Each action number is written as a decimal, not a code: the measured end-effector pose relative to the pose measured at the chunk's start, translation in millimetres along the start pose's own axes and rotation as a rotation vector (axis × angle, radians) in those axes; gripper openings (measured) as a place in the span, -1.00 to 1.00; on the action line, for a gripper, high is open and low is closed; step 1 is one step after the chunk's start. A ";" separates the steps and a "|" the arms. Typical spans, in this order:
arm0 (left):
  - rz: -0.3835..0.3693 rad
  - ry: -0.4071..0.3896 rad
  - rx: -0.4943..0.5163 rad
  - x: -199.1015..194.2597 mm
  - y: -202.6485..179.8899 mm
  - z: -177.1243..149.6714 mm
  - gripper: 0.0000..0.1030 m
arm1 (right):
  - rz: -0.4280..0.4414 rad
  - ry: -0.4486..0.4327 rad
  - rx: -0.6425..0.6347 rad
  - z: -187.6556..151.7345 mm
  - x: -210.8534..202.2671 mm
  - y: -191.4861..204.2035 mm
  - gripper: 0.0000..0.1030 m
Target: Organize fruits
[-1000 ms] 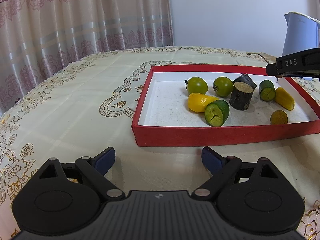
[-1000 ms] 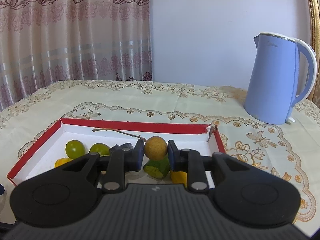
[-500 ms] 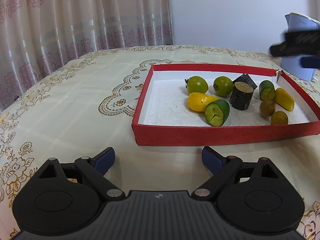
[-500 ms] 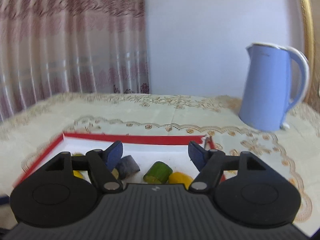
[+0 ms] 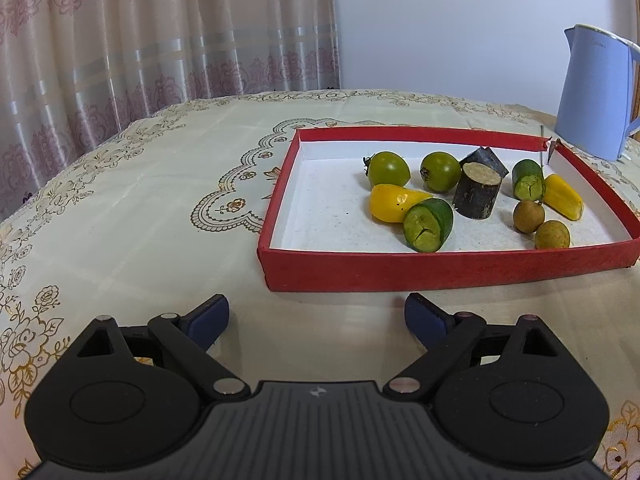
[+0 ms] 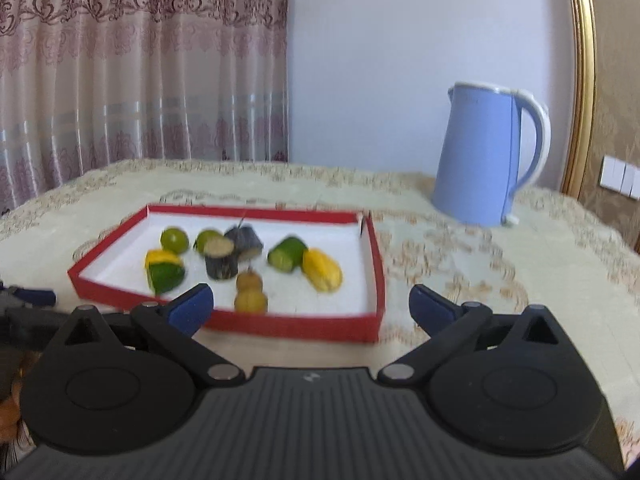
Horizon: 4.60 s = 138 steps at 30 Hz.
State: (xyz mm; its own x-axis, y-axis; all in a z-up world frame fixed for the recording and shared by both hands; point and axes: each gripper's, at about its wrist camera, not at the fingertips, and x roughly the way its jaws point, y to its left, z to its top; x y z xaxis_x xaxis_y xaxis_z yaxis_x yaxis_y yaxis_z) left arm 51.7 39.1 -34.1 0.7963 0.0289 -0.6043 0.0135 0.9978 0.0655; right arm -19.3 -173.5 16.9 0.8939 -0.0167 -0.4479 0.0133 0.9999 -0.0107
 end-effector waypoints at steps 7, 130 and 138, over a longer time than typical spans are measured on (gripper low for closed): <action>0.017 -0.008 -0.002 -1.5 -0.3 0.0 0.85 | 0.037 0.100 0.004 -16.2 16.3 0.1 1.00; -0.020 -0.033 0.120 -2.7 -39.1 3.1 0.88 | 0.043 0.215 -0.009 -29.7 59.2 -2.5 1.00; -0.018 -0.034 0.123 -3.0 -38.8 3.0 0.88 | 0.043 0.215 -0.009 -29.7 59.2 -2.4 1.00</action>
State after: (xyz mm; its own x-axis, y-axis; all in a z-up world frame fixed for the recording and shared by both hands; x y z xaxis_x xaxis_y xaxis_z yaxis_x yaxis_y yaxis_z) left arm 50.6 0.1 -32.4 0.8151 0.0070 -0.5792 0.1003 0.9831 0.1530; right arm 20.3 -176.9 -36.1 0.7773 0.0248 -0.6287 -0.0279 0.9996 0.0049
